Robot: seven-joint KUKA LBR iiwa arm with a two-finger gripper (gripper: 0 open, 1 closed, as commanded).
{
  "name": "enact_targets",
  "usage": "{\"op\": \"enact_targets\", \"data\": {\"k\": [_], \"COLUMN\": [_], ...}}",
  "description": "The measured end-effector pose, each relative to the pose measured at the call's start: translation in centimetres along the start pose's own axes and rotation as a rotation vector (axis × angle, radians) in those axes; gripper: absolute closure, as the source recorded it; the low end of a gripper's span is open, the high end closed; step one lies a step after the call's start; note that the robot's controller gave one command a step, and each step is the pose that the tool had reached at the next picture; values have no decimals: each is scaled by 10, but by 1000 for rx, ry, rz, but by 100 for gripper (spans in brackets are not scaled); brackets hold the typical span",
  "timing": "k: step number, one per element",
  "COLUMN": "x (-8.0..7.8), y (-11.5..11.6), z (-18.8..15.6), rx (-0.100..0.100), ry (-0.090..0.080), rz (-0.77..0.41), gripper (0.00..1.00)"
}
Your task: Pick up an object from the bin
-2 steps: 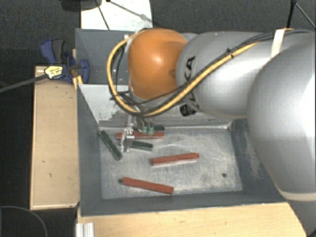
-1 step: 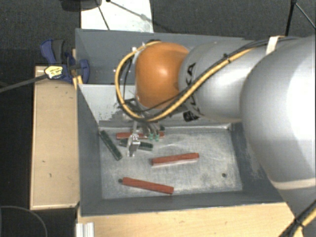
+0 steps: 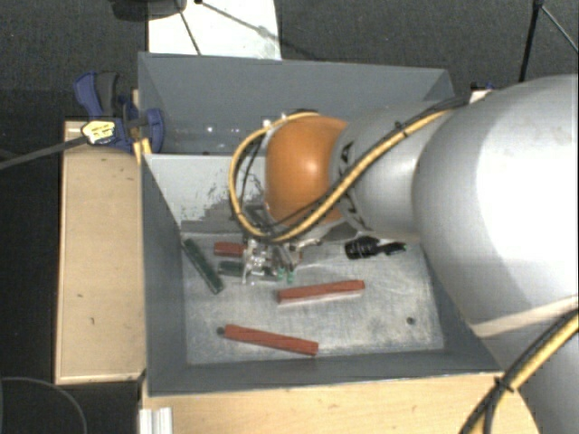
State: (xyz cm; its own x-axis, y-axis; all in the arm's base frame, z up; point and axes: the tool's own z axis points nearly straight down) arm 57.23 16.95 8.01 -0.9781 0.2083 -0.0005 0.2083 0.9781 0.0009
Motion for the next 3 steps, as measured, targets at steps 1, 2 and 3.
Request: {"op": "enact_targets", "data": {"k": [1, 2, 3], "x": [0, 2, 2], "y": [0, -10, -10], "z": [0, -134, -134], "rx": [0, -1, 0], "ry": [0, -1, -1], "rz": [2, -19, -19], "gripper": [100, 100, 100]}}
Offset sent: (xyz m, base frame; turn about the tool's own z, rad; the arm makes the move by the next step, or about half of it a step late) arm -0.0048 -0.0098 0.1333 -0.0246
